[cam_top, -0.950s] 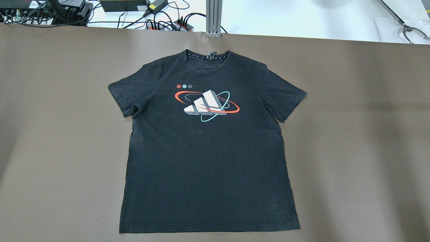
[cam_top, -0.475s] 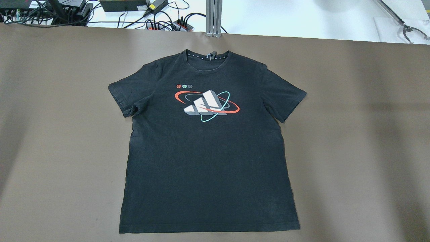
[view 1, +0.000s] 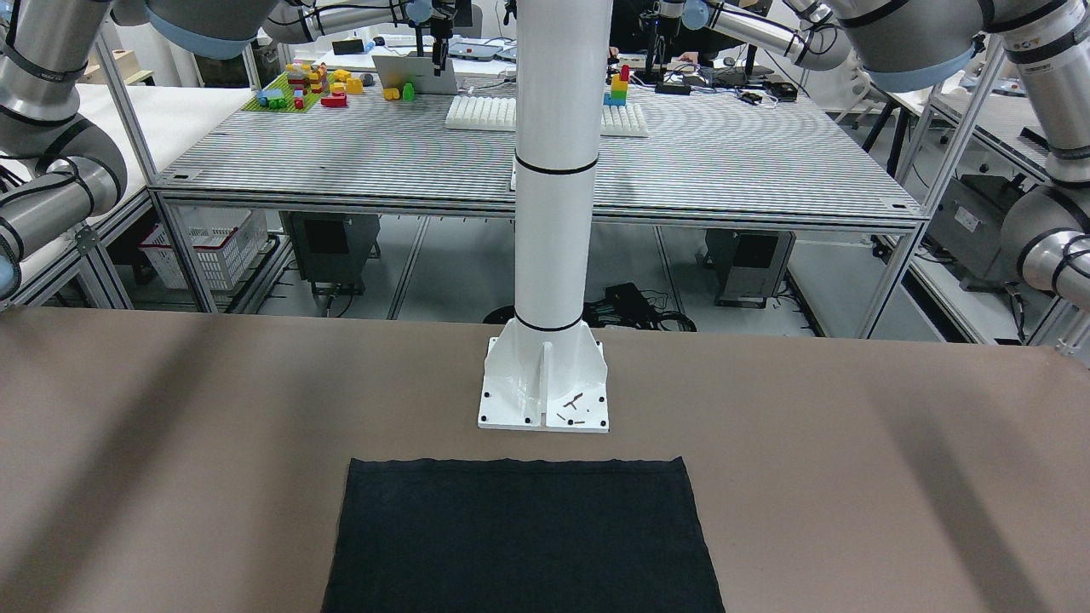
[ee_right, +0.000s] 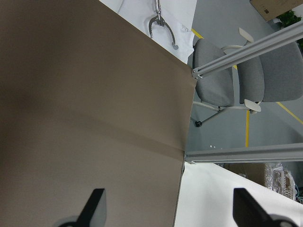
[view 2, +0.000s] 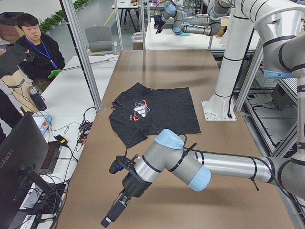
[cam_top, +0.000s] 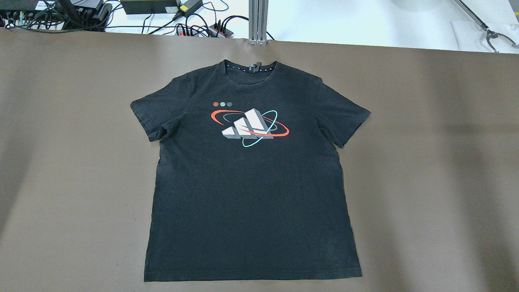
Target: Fold clothes
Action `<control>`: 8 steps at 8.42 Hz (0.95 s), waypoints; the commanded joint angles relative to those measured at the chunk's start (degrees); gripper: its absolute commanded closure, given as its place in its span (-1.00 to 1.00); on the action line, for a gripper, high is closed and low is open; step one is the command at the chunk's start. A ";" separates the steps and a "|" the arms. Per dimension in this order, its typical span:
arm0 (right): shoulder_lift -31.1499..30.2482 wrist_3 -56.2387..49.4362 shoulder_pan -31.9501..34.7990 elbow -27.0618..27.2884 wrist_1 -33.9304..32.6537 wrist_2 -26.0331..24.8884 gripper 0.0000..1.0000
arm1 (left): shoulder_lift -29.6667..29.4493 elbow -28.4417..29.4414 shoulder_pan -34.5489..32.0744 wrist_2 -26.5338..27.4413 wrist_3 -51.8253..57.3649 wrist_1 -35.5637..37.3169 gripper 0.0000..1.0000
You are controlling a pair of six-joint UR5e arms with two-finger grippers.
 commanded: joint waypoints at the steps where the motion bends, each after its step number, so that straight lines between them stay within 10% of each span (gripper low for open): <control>1: 0.55 1.58 -0.12 -3.87 3.75 -0.67 -0.89 | -0.59 1.01 1.23 -2.56 -0.48 -0.98 -0.89; 8: 20.14 12.90 -16.44 -22.43 3.68 -0.76 -0.88 | -17.79 17.69 15.55 -8.33 -9.41 -1.06 -0.89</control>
